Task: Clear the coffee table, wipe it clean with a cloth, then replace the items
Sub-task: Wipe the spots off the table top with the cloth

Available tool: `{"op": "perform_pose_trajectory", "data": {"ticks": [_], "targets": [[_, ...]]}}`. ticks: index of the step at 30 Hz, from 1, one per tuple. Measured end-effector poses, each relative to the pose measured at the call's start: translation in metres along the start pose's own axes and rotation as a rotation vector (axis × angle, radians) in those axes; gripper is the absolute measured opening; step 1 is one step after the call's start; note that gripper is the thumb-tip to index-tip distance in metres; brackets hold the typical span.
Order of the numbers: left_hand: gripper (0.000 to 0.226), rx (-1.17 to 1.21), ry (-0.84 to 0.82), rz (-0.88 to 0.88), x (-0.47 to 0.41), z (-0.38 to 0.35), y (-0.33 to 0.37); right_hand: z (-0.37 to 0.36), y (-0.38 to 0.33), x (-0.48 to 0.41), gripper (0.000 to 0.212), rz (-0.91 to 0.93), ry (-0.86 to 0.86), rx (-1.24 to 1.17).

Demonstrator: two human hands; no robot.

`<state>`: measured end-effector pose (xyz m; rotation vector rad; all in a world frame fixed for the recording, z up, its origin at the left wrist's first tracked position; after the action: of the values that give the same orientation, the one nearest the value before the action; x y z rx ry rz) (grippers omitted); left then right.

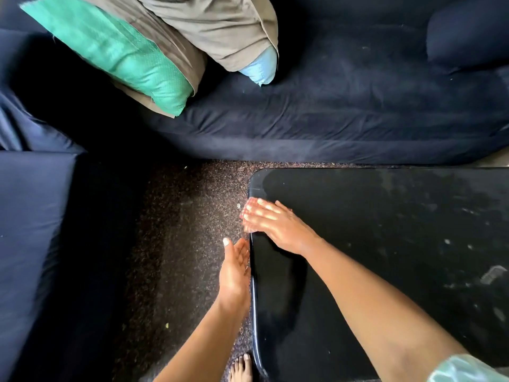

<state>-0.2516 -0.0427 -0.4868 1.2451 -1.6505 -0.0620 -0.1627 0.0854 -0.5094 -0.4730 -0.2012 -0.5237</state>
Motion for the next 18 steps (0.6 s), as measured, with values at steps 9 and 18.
{"op": "perform_pose_trajectory", "data": {"ticks": [9,18], "targets": [[0.068,0.027,-0.022,-0.013,-0.007,-0.022,0.022,-0.016,-0.021,0.038,0.06,0.033,0.047,-0.009],[0.07,-0.046,-0.017,-0.039,-0.03,-0.033,0.015,0.028,0.024,-0.042,0.051,-0.034,-0.043,-0.015]]}}
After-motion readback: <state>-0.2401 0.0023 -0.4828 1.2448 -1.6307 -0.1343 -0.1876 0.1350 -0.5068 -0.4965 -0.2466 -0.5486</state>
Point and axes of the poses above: each hand's wrist, its own x-axis away from the middle knuckle, its own z-axis out of the back of the hand, y = z × x, the point moved 4 cm from there along -x, towards the middle knuckle, and after that the axes turned 14 degrees about -y, right-handed, at the moved point
